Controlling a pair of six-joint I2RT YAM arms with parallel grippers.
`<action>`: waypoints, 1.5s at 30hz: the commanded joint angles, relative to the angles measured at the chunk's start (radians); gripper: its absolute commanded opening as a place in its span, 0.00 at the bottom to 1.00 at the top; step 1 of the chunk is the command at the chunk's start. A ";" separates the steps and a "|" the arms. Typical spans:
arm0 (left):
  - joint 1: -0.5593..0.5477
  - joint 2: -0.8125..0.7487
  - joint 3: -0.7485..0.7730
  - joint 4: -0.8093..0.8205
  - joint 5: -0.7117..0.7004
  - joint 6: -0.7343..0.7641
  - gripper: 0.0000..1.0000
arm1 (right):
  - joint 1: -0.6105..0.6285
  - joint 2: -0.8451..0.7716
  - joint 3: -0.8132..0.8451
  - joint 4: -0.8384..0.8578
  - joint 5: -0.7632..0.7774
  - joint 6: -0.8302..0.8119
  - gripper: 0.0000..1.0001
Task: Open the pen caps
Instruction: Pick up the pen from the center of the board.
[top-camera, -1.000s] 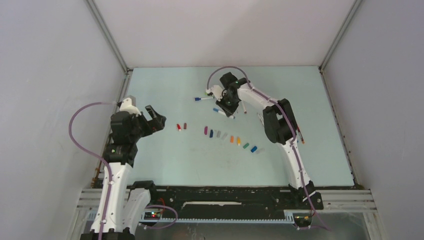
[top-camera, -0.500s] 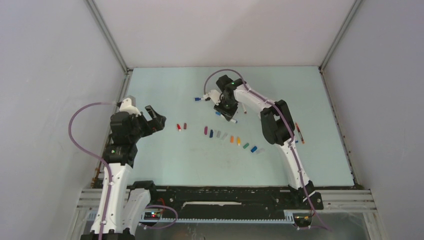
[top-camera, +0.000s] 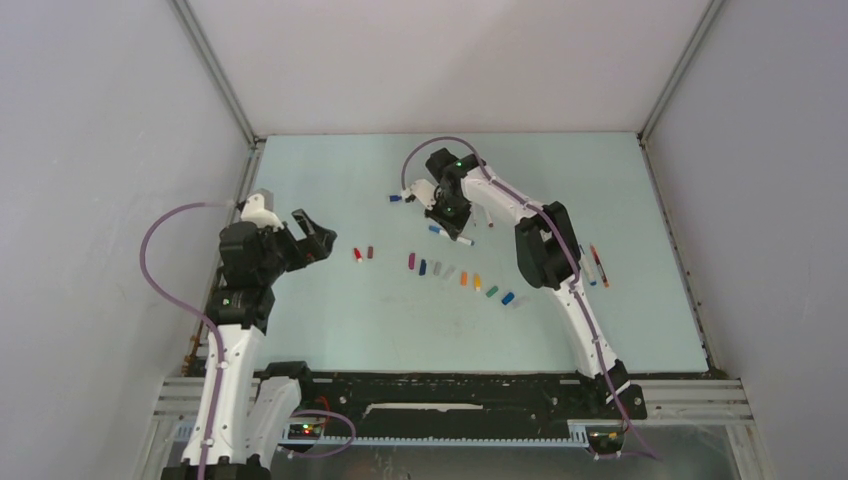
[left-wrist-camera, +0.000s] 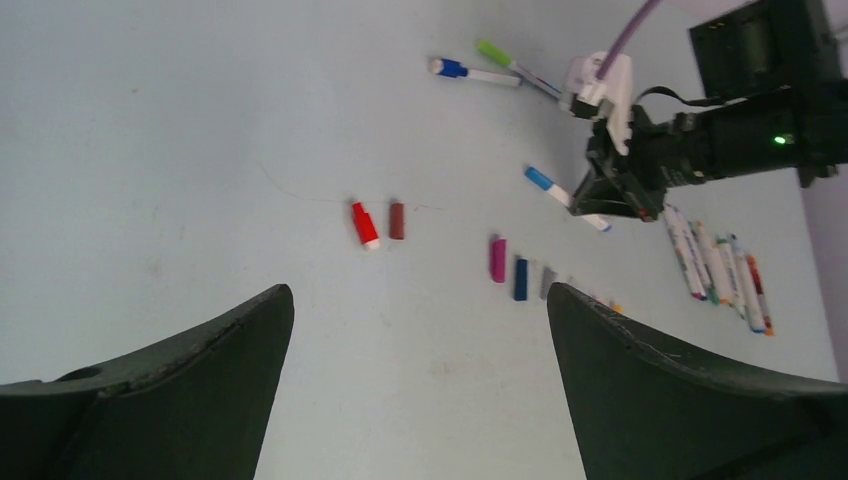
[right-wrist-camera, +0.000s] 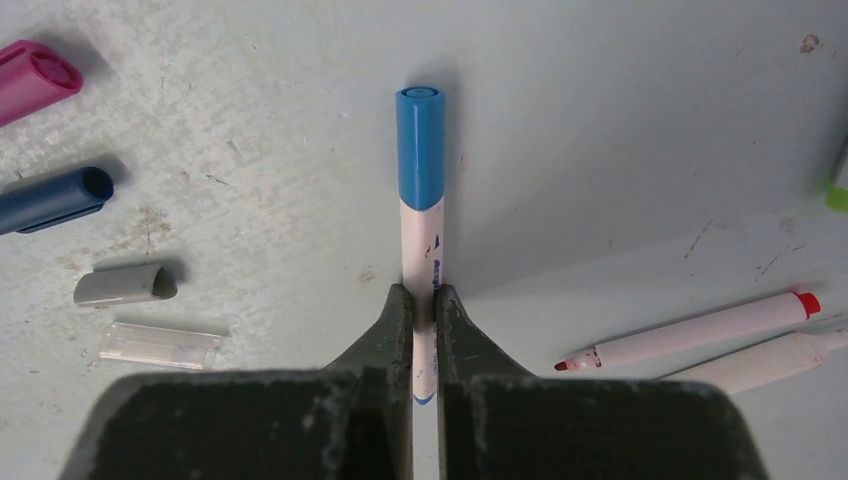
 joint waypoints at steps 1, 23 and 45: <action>0.017 0.039 -0.005 0.101 0.202 -0.026 1.00 | -0.006 0.016 0.014 -0.028 -0.005 0.006 0.00; -0.340 0.098 -0.267 0.874 0.199 -0.563 0.98 | -0.111 -0.621 -0.561 0.283 -0.613 0.190 0.00; -0.602 0.478 -0.176 1.179 -0.059 -0.728 0.70 | -0.135 -0.729 -0.782 0.472 -1.075 0.348 0.00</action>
